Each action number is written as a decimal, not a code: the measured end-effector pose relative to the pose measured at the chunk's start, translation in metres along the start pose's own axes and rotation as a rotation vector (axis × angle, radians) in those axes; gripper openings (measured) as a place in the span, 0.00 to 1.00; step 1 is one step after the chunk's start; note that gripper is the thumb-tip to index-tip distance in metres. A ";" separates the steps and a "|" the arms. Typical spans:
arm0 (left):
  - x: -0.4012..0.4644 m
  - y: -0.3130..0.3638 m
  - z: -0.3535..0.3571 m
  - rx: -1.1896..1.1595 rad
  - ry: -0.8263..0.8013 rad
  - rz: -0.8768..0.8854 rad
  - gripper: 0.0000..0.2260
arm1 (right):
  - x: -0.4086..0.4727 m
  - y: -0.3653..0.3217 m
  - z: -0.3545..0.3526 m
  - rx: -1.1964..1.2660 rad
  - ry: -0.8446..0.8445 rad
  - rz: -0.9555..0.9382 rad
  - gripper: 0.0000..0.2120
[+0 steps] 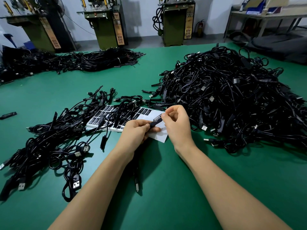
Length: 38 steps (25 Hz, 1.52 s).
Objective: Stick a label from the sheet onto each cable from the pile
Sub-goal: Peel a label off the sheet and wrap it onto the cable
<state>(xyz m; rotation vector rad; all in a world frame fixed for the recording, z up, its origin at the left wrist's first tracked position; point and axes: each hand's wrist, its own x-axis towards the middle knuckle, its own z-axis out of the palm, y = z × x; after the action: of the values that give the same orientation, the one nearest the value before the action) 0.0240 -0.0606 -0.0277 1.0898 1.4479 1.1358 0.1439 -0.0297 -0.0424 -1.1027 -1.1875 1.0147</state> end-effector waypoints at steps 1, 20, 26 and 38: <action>0.000 0.000 0.000 0.003 -0.002 0.002 0.11 | -0.001 0.000 0.001 0.006 -0.021 -0.008 0.09; 0.001 -0.001 -0.001 0.017 -0.016 0.014 0.10 | 0.002 0.005 0.002 0.069 -0.059 0.056 0.09; -0.001 0.001 0.001 -0.012 -0.016 0.010 0.10 | 0.001 0.004 0.002 0.053 -0.061 0.039 0.10; -0.003 0.002 0.001 0.007 0.024 0.008 0.12 | 0.001 0.005 0.001 0.013 -0.080 0.045 0.10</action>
<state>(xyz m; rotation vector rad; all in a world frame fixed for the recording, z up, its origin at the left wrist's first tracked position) 0.0256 -0.0629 -0.0257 1.0913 1.4678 1.1539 0.1429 -0.0282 -0.0469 -1.0910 -1.2234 1.1085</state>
